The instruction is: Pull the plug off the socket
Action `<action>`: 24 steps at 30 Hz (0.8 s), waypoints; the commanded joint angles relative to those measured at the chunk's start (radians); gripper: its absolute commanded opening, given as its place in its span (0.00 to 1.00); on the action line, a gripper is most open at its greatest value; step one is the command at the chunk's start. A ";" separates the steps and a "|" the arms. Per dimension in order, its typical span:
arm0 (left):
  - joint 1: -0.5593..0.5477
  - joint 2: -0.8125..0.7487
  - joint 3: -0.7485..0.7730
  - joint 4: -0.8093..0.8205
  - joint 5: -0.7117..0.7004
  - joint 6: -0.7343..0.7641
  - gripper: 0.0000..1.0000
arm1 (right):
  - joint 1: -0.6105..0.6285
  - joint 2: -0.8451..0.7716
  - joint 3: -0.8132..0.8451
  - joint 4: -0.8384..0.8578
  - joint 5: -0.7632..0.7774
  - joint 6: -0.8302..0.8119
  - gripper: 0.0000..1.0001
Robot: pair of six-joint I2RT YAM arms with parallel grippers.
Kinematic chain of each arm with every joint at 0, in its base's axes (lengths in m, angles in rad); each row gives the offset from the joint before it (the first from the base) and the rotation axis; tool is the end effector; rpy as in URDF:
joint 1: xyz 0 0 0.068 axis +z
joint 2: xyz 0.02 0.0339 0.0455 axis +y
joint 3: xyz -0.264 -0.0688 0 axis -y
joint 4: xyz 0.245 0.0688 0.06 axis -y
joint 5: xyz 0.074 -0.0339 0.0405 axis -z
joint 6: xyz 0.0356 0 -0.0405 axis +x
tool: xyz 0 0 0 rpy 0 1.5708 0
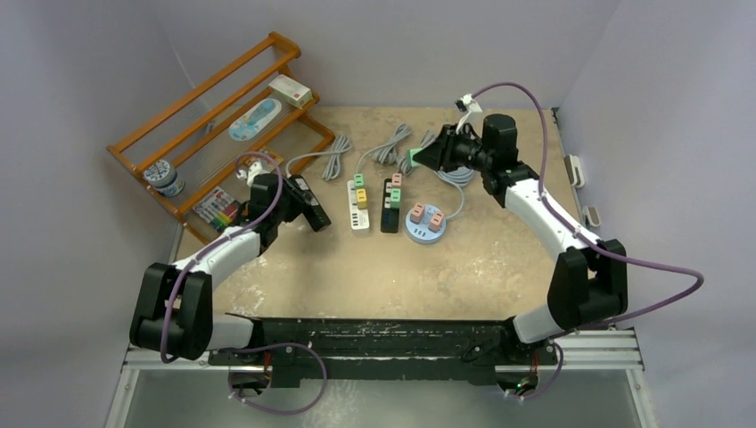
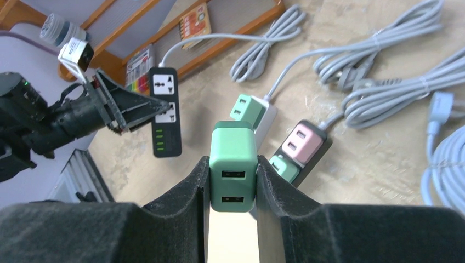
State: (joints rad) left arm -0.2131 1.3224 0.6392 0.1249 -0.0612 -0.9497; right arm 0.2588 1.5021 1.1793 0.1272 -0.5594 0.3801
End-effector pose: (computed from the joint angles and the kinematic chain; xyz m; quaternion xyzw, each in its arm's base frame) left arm 0.2701 -0.0562 0.2032 -0.3286 0.8102 -0.2438 0.4197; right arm 0.3388 0.1092 0.3358 -0.1299 0.7520 0.3941 0.5122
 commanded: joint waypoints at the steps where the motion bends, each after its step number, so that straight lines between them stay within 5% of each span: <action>1: -0.002 0.003 0.016 0.035 -0.043 -0.009 0.00 | -0.057 -0.061 -0.094 0.095 -0.115 0.077 0.00; 15: 0.000 0.027 0.013 0.045 -0.036 -0.014 0.00 | -0.442 -0.143 -0.556 0.290 -0.273 0.382 0.00; 24: 0.000 0.045 0.012 0.060 -0.016 -0.020 0.00 | -0.506 -0.157 -0.673 0.339 -0.232 0.453 0.00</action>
State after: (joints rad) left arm -0.2127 1.3640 0.6392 0.1108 -0.0761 -0.9512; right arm -0.2375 1.3800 0.5285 0.3874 -0.7807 0.7807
